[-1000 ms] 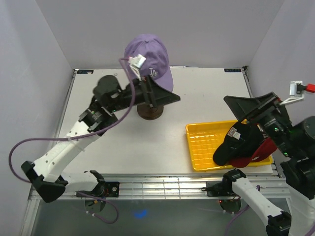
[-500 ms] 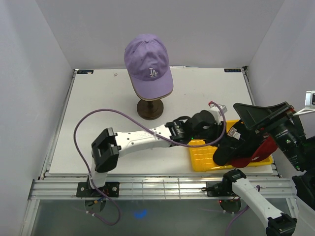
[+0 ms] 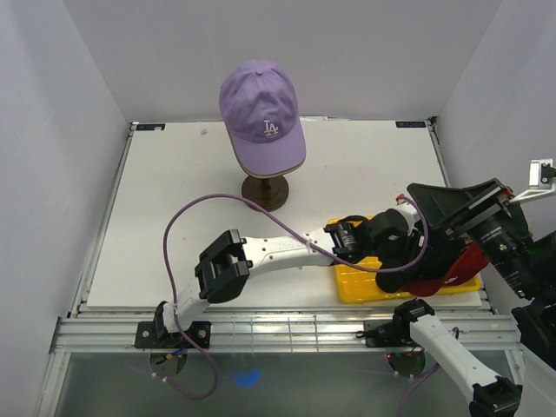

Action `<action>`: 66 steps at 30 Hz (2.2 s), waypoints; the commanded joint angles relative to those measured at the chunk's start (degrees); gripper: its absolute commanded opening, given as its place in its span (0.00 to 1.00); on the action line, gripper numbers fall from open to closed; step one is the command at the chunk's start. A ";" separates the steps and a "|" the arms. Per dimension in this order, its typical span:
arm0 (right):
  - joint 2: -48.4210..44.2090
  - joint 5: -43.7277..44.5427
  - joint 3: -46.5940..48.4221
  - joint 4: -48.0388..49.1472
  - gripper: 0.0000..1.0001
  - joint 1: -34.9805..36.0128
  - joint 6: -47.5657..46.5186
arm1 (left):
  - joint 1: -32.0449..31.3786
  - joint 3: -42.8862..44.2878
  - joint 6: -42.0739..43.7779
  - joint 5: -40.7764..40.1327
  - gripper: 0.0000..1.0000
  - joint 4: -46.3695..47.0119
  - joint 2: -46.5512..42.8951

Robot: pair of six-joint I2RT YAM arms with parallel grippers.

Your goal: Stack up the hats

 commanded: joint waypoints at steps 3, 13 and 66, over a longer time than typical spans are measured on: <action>0.06 -0.27 -1.16 1.21 0.79 -0.04 -1.21 | -0.76 2.55 1.58 -0.95 0.50 -2.38 0.67; -0.12 -1.06 -2.22 1.47 0.80 -0.04 -1.30 | -1.46 3.16 1.84 -0.95 0.50 -3.09 1.55; 8.49 -10.73 -4.94 22.81 0.77 -0.04 11.00 | 26.57 -0.09 -26.79 13.28 0.00 22.91 -27.89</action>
